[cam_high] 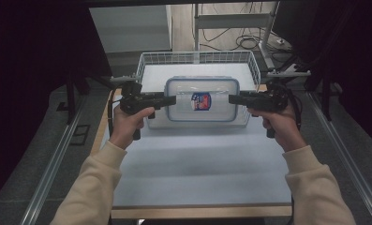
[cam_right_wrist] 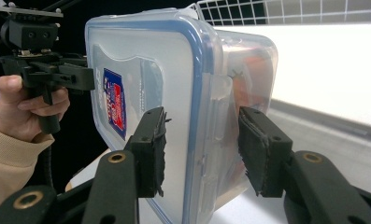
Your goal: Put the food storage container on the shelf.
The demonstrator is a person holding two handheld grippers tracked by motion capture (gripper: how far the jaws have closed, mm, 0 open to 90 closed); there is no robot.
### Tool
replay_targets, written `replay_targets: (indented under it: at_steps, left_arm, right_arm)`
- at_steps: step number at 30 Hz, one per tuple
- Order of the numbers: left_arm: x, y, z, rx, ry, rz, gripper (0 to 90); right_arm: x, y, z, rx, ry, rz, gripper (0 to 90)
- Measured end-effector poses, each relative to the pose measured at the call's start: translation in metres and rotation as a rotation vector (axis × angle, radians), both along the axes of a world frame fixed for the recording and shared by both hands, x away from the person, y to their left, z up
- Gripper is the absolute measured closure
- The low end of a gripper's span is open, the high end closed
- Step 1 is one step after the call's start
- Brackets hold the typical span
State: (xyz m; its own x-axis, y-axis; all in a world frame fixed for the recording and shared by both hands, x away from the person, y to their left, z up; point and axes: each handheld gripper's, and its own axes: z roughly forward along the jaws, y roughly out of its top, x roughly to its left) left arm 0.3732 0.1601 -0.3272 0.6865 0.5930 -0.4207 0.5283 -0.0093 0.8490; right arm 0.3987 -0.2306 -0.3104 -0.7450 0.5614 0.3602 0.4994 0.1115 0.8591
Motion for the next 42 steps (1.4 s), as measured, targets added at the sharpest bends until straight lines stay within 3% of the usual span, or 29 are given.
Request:
replay_targets:
  at_steps: [10, 28, 36, 42]
  left_arm:
    - [0.026, 0.003, 0.009, -0.009, 0.001, -0.006, 49.5]
    - [0.072, 0.004, 0.028, -0.015, 0.013, -0.012, 49.5]
    - [0.096, 0.002, 0.028, -0.012, 0.043, -0.01, 49.5]
    - [0.11, 0.004, 0.016, -0.032, 0.081, 0.001, 49.4]
  right_arm:
    - [0.024, 0.002, 0.012, -0.007, -0.008, -0.004, 53.2]
    - [0.066, 0.003, 0.03, 0.001, 0.036, -0.018, 53.2]
    - [0.091, 0.0, 0.03, 0.014, 0.076, -0.027, 53.1]
    - [0.108, 0.003, 0.025, 0.004, 0.115, -0.035, 53.0]
